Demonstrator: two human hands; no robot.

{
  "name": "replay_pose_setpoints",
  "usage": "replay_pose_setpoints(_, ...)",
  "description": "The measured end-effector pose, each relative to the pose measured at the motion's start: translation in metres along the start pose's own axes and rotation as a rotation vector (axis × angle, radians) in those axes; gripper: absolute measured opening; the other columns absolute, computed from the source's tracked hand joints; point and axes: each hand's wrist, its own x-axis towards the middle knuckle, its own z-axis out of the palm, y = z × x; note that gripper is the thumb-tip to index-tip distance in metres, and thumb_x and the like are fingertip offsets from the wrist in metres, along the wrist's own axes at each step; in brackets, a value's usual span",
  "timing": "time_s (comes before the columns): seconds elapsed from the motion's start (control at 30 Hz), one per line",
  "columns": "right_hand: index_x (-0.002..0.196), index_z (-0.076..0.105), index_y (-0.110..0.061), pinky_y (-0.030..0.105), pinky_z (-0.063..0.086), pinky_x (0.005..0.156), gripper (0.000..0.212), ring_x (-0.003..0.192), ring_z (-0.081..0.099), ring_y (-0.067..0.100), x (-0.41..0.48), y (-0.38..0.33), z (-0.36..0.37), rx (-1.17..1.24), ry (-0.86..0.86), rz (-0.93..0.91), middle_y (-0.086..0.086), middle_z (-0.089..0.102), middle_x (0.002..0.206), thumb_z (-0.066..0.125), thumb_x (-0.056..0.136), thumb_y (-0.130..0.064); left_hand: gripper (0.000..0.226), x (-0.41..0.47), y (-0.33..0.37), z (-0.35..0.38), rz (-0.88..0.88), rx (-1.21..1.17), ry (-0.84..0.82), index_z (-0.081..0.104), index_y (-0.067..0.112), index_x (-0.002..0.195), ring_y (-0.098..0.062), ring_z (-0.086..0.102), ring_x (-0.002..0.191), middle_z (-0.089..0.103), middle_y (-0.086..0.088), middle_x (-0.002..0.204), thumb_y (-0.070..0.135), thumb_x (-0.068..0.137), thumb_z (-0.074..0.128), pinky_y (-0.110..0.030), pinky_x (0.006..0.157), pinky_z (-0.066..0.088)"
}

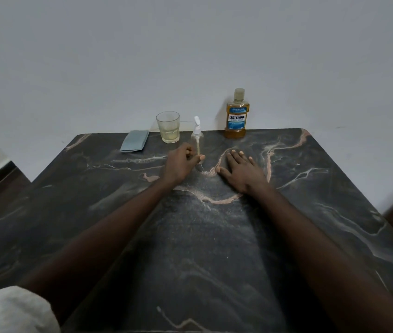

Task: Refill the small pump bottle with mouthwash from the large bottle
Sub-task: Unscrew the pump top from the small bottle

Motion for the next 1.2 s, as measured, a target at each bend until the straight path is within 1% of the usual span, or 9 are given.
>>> replay_pose_setpoints(0.1, 0.166, 0.012, -0.017, 0.043, 0.002, 0.127, 0.086, 0.160, 0.003, 0.021, -0.015, -0.002, 0.001, 0.009, -0.004, 0.004, 0.003, 0.006, 0.173, 0.017, 0.100, -0.073, 0.030, -0.024, 0.002, -0.008, 0.038, 0.026, -0.034, 0.065, 0.016, 0.102, -0.014, 0.066, 0.094, 0.071, 0.002, 0.101, 0.041, 0.092, 0.077, -0.031, 0.078, 0.053)
replay_pose_setpoints(0.23, 0.165, 0.012, -0.019, 0.043, 0.002, 0.128, 0.083, 0.160, 0.003, 0.021, -0.035, -0.003, 0.002, 0.005, -0.010, 0.003, 0.003, 0.006, 0.173, 0.019, 0.101, -0.071, 0.027, -0.055, 0.003, -0.018, 0.042, 0.007, -0.081, 0.061, 0.027, 0.102, 0.001, 0.062, 0.090, 0.068, 0.011, 0.100, 0.043, 0.090, 0.079, -0.013, 0.070, 0.043)
replay_pose_setpoints(0.6, 0.163, 0.022, -0.016, 0.046, 0.010, 0.128, 0.077, 0.159, 0.009, 0.028, -0.071, -0.011, 0.002, 0.082, -0.012, -0.056, 0.008, 0.013, 0.172, 0.031, 0.103, -0.065, 0.048, -0.117, 0.015, -0.031, 0.044, -0.026, -0.143, 0.065, 0.017, 0.119, -0.010, 0.067, 0.106, 0.071, 0.004, 0.117, 0.047, 0.085, 0.082, -0.022, 0.083, 0.054)
replay_pose_setpoints(0.73, 0.152, 0.046, -0.015, 0.043, 0.031, 0.119, 0.060, 0.150, 0.036, 0.031, -0.088, -0.026, -0.009, 0.200, 0.017, -0.130, 0.010, 0.040, 0.162, 0.051, 0.102, -0.049, 0.051, -0.129, 0.018, -0.033, 0.042, -0.005, -0.159, 0.065, 0.018, 0.124, -0.004, 0.063, 0.103, 0.072, 0.004, 0.120, 0.048, 0.085, 0.081, -0.004, 0.073, 0.040)
replay_pose_setpoints(0.8, 0.144, 0.055, -0.017, 0.037, 0.041, 0.108, 0.050, 0.134, 0.053, 0.027, -0.097, -0.033, -0.017, 0.317, 0.070, -0.169, 0.009, 0.055, 0.149, 0.060, 0.098, -0.036, 0.057, -0.134, 0.018, -0.034, 0.038, -0.012, -0.162, 0.064, 0.018, 0.129, -0.001, 0.062, 0.101, 0.072, 0.004, 0.122, 0.049, 0.085, 0.081, -0.003, 0.070, 0.039)
replay_pose_setpoints(0.87, 0.146, 0.054, -0.021, 0.036, 0.044, 0.106, 0.055, 0.128, 0.055, 0.020, -0.105, -0.040, -0.025, 0.436, 0.077, -0.185, 0.005, 0.057, 0.148, 0.065, 0.093, -0.027, 0.059, -0.136, 0.017, -0.034, 0.046, -0.022, -0.172, 0.064, 0.017, 0.130, -0.001, 0.062, 0.102, 0.071, 0.003, 0.124, 0.050, 0.084, 0.082, -0.004, 0.071, 0.040)
replay_pose_setpoints(0.97, 0.150, 0.050, -0.023, 0.032, 0.045, 0.099, 0.064, 0.120, 0.053, 0.012, -0.112, -0.048, -0.030, 0.558, 0.078, -0.206, 0.005, 0.058, 0.146, 0.068, 0.089, -0.023, 0.063, -0.135, 0.020, -0.039, 0.033, -0.097, -0.216, 0.060, 0.022, 0.134, 0.000, 0.062, 0.107, 0.068, 0.006, 0.129, 0.048, 0.082, 0.085, -0.010, 0.086, 0.049)
replay_pose_setpoints(1.07, 0.153, 0.044, -0.026, 0.032, 0.045, 0.103, 0.071, 0.126, 0.051, 0.010, -0.118, -0.055, -0.032, 0.721, 0.025, -0.197, 0.002, 0.055, 0.149, 0.071, 0.088, -0.026, 0.062, -0.133, 0.021, -0.048, 0.114, -0.248, -0.176, 0.050, 0.020, 0.144, -0.009, 0.055, 0.132, 0.057, 0.003, 0.147, 0.033, 0.090, 0.078, -0.038, 0.115, 0.047)
replay_pose_setpoints(1.2, 0.152, 0.046, -0.027, 0.038, 0.043, 0.112, 0.074, 0.132, 0.053, 0.011, -0.120, -0.061, -0.033, 0.803, 0.008, -0.211, -0.002, 0.055, 0.149, 0.077, 0.085, -0.038, 0.066, -0.125, 0.033, -0.056, 0.176, -0.476, -0.160, 0.042, 0.025, 0.156, -0.007, 0.046, 0.146, 0.049, 0.005, 0.158, 0.037, 0.097, 0.068, -0.039, 0.123, 0.038)
